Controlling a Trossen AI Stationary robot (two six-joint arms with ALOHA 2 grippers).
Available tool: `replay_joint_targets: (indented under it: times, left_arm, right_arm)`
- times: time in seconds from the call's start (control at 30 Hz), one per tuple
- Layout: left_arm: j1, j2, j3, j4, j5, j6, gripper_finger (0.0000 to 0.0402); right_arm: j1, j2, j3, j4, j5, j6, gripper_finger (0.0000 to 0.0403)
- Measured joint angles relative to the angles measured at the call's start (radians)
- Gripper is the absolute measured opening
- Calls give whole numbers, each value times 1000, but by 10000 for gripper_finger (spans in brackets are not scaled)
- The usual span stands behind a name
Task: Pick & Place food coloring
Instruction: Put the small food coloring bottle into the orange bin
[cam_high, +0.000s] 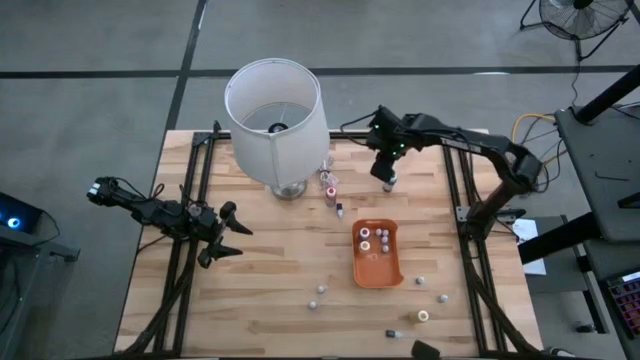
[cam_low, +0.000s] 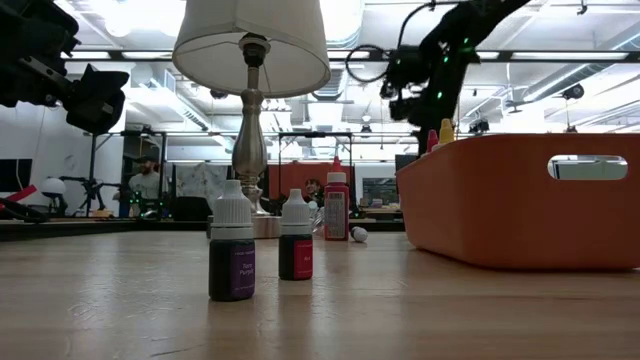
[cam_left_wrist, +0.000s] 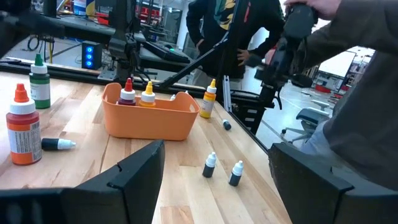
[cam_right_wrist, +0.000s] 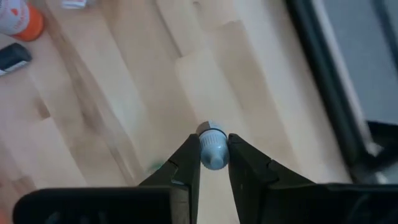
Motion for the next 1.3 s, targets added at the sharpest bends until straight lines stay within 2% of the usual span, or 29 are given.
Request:
replay_joint_targets:
  times: [0.1,0.3,0.63,0.93,1.13,1.3]
  left_arm:
    - [0,0,0,0,0,0,259]
    - [0,0,0,0,0,0,259]
    - [0,0,0,0,0,0,259]
    - [0,0,0,0,0,0,259]
    - [0,0,0,0,0,0,259]
    - [0,0,0,0,0,0,259]
  right_arm:
    - [1,-60,7,-46,40,19,55]
    - [27,-187,13,-157,44,93,54]
    - [169,-381,3,-315,45,166,54]
    - [433,-494,-18,-407,55,283,54]
    - [636,-493,-26,-425,94,391,54]
    - [760,-457,-34,-396,115,467,54]
